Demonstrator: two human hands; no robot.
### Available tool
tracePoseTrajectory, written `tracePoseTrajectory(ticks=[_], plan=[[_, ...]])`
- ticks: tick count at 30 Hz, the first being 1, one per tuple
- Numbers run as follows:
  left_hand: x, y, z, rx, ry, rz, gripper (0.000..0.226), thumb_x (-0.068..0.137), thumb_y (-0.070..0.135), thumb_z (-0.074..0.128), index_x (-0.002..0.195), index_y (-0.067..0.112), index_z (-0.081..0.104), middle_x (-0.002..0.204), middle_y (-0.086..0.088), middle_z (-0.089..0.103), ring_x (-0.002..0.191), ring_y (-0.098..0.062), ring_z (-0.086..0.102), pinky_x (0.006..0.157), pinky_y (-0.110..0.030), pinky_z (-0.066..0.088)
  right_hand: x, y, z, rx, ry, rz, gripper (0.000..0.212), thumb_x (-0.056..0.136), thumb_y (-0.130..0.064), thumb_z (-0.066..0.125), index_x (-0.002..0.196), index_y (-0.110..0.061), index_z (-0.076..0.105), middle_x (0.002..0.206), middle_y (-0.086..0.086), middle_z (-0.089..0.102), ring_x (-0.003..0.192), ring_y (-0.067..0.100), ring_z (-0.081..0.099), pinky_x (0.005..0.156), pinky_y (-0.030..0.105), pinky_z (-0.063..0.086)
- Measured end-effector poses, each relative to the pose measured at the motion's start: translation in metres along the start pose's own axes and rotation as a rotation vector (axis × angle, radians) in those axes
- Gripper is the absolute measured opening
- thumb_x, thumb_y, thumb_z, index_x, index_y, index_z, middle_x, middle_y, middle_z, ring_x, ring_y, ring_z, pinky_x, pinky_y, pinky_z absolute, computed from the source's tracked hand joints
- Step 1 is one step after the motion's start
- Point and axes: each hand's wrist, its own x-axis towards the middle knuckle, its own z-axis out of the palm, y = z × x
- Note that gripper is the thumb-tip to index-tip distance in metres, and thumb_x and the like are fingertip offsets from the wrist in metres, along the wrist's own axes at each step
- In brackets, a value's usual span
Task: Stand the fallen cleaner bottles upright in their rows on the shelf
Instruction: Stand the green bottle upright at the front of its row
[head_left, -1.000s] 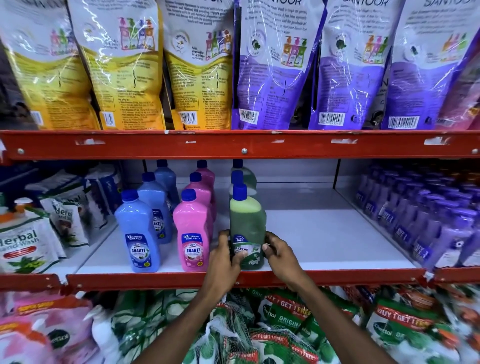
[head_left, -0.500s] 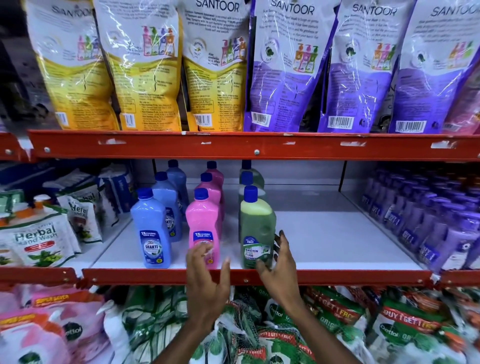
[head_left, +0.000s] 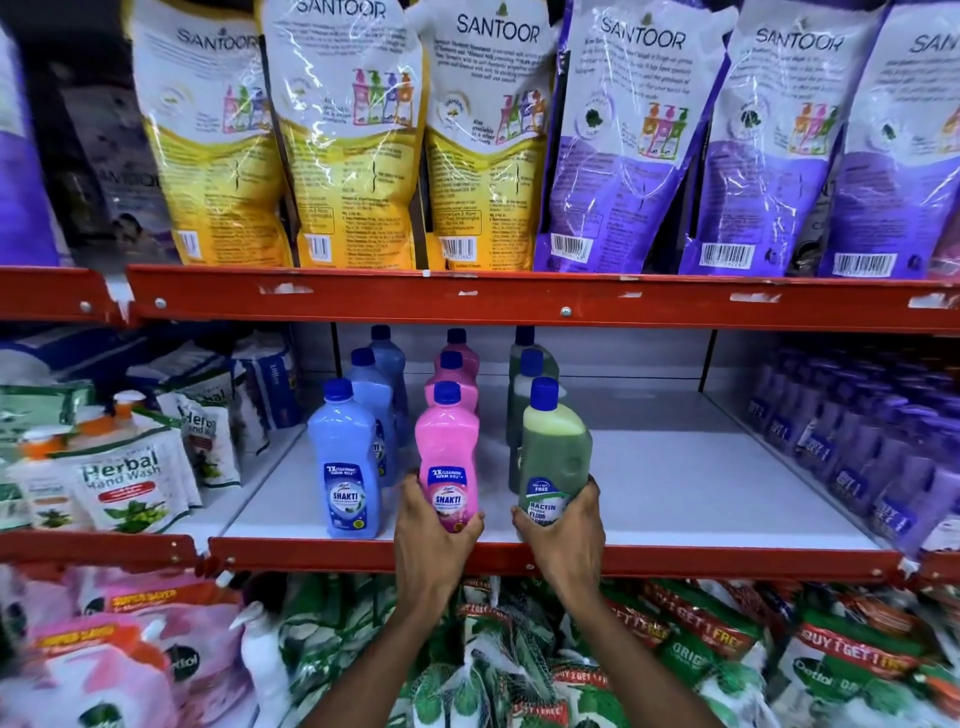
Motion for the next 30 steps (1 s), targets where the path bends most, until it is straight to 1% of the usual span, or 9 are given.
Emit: tracePoseTrajectory(ticks=[5, 7, 9, 12, 15, 18, 21, 25, 30], plan=[[0.000, -0.006, 0.000, -0.019, -0.009, 0.032, 0.086, 0.067, 0.040, 0.084, 0.132, 0.018, 0.033, 0.121, -0.010, 0.059, 0.100, -0.023, 0.065, 0.079, -0.037, 0.061, 0.000, 0.003, 0.001, 0.021, -0.027, -0.008, 0.102, 0.055, -0.043, 0.086, 0.135, -0.020, 0.028, 0.117, 0.011, 0.062, 0.095, 0.026, 0.066, 0.077, 0.044, 0.060], [-0.004, -0.011, -0.005, -0.037, -0.039, 0.043, 0.095, 0.068, 0.049, 0.081, 0.141, 0.020, 0.028, 0.135, -0.012, 0.053, 0.116, -0.025, 0.060, 0.092, -0.041, 0.059, -0.006, 0.000, -0.002, 0.043, 0.018, -0.001, 0.116, 0.057, -0.045, 0.087, 0.146, -0.023, 0.015, 0.141, 0.016, 0.049, 0.122, 0.029, 0.056, 0.096, 0.048, 0.055], [-0.014, -0.017, -0.016, -0.075, -0.023, 0.040, 0.097, 0.071, 0.054, 0.077, 0.146, 0.023, 0.025, 0.147, -0.010, 0.041, 0.130, -0.024, 0.049, 0.101, -0.045, 0.052, -0.022, -0.008, -0.007, 0.085, 0.143, -0.052, 0.112, 0.067, -0.035, 0.086, 0.151, -0.023, 0.012, 0.154, 0.012, 0.033, 0.137, 0.020, 0.038, 0.107, 0.038, 0.043], [-0.022, -0.030, -0.042, -0.065, 0.214, 0.197, 0.071, 0.075, 0.046, 0.075, 0.130, 0.015, 0.043, 0.133, -0.010, 0.048, 0.123, -0.024, 0.047, 0.100, -0.053, 0.049, -0.051, -0.026, -0.003, 0.134, 0.215, -0.291, 0.085, 0.080, -0.024, 0.074, 0.148, -0.023, 0.024, 0.146, -0.003, 0.038, 0.129, -0.002, 0.037, 0.102, 0.018, 0.037], [-0.003, -0.048, -0.061, -0.002, 0.418, 0.205, 0.068, 0.070, 0.036, 0.076, 0.122, 0.004, 0.047, 0.123, -0.016, 0.050, 0.116, -0.034, 0.049, 0.096, -0.057, 0.046, -0.068, -0.047, 0.022, 0.046, 0.000, -0.359, 0.081, 0.085, -0.039, 0.066, 0.150, -0.028, 0.019, 0.140, -0.016, 0.032, 0.125, -0.005, 0.035, 0.102, 0.015, 0.032], [0.023, -0.057, -0.070, 0.032, 0.315, 0.110, 0.095, 0.066, 0.040, 0.085, 0.138, 0.006, 0.033, 0.137, -0.016, 0.040, 0.128, -0.035, 0.043, 0.104, -0.053, 0.046, -0.065, -0.065, 0.056, 0.023, -0.113, -0.209, 0.100, 0.080, -0.050, 0.069, 0.152, -0.019, 0.008, 0.143, 0.000, 0.038, 0.122, 0.013, 0.047, 0.099, 0.030, 0.048], [0.034, -0.064, -0.071, -0.013, 0.161, 0.043, 0.107, 0.065, 0.039, 0.087, 0.146, 0.011, 0.022, 0.144, -0.014, 0.038, 0.130, -0.032, 0.046, 0.101, -0.044, 0.049, -0.056, -0.073, 0.080, 0.033, -0.125, -0.080, 0.102, 0.071, -0.051, 0.076, 0.145, -0.010, 0.020, 0.135, 0.017, 0.052, 0.113, 0.029, 0.060, 0.088, 0.044, 0.057], [0.038, -0.070, -0.070, -0.017, 0.154, 0.023, 0.098, 0.069, 0.028, 0.085, 0.145, 0.009, 0.026, 0.142, -0.017, 0.047, 0.125, -0.033, 0.053, 0.097, -0.039, 0.050, -0.050, -0.072, 0.091, 0.083, -0.072, -0.045, 0.091, 0.069, -0.035, 0.082, 0.138, -0.007, 0.031, 0.115, 0.011, 0.059, 0.094, 0.024, 0.064, 0.077, 0.036, 0.058], [0.038, -0.073, -0.070, -0.035, 0.135, 0.023, 0.096, 0.069, 0.026, 0.085, 0.144, 0.010, 0.027, 0.139, -0.016, 0.049, 0.121, -0.031, 0.055, 0.095, -0.038, 0.051, -0.048, -0.068, 0.095, 0.092, -0.056, -0.077, 0.088, 0.069, -0.031, 0.083, 0.137, -0.007, 0.033, 0.108, 0.008, 0.058, 0.084, 0.019, 0.063, 0.067, 0.026, 0.054]])
